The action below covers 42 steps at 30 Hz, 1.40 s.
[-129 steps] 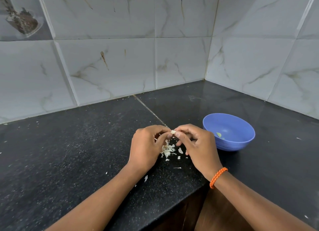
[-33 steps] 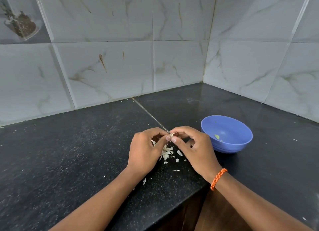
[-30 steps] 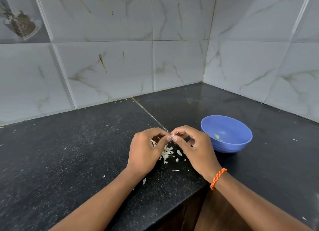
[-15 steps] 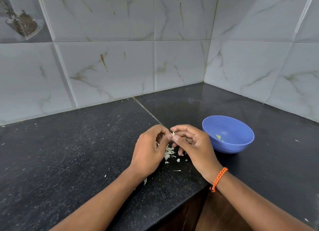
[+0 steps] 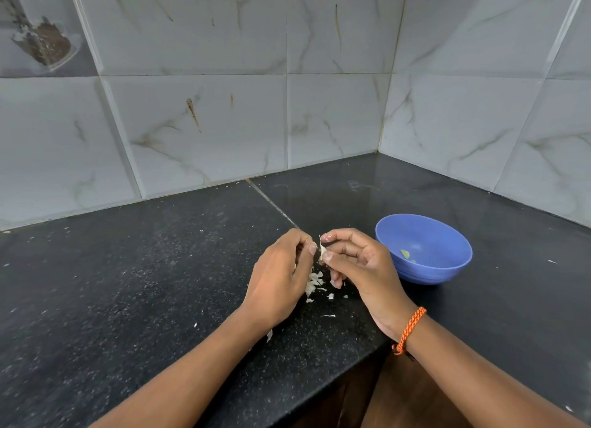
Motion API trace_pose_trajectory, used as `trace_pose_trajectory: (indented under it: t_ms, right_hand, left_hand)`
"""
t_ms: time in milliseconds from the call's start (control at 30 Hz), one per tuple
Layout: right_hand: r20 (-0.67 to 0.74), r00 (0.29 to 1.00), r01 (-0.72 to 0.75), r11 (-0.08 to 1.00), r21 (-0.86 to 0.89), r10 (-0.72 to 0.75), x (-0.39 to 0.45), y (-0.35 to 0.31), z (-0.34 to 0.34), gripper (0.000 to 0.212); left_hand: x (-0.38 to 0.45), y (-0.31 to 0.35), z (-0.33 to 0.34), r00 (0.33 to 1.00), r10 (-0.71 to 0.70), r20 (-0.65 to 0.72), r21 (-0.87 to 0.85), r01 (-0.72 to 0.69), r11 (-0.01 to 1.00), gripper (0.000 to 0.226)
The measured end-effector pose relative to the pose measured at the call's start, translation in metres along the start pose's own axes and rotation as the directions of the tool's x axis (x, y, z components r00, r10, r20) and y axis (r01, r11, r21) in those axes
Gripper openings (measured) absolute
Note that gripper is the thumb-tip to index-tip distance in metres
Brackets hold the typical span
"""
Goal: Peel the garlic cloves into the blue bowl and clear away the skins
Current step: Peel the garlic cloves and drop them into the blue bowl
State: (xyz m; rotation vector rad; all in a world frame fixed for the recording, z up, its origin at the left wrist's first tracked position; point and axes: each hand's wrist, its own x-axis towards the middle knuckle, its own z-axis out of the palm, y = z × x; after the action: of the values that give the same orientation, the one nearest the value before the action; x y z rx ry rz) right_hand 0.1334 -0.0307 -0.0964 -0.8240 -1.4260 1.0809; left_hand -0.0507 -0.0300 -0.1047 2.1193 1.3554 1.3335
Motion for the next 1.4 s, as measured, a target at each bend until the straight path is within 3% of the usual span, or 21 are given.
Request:
trace_pose_trajectory:
  t_ms: [167,300,533,1067,1233,1400]
  right_hand:
    - [-0.010,1.000,-0.006,1.000,-0.005,0.006,0.000,0.002,-0.001,0.018]
    - [-0.051,0.999,-0.006,1.000,-0.019,0.005,-0.001,0.002,-0.002,0.018]
    - [-0.124,0.989,0.057,0.975,-0.216,-0.086,-0.003,0.003,0.001,0.017]
    - [-0.048,0.978,0.162,0.884,-0.439,-0.203,-0.006,0.003,0.008,0.009]
    - [-0.021,0.974,0.186,0.849,-0.495,-0.226,-0.008,0.003,0.008,0.020]
    - [-0.010,0.962,0.221,0.804,-0.552,-0.271,-0.008,0.003,0.008,0.016]
  left_hand:
    - [0.000,0.001,-0.004,0.994,-0.007,-0.114,-0.060,0.000,0.998,0.009]
    - [0.000,0.002,-0.009,0.995,-0.052,-0.090,-0.100,0.043,0.994,0.045]
    - [-0.001,0.006,-0.008,0.992,-0.059,-0.107,-0.015,0.058,0.998,0.006]
    - [-0.002,0.015,-0.010,0.984,-0.122,-0.127,0.052,0.130,0.990,0.007]
    - [-0.003,0.021,-0.012,0.977,-0.162,-0.141,0.072,0.173,0.982,0.020]
    - [-0.001,0.022,-0.014,0.974,-0.181,-0.138,-0.014,0.180,0.983,0.027]
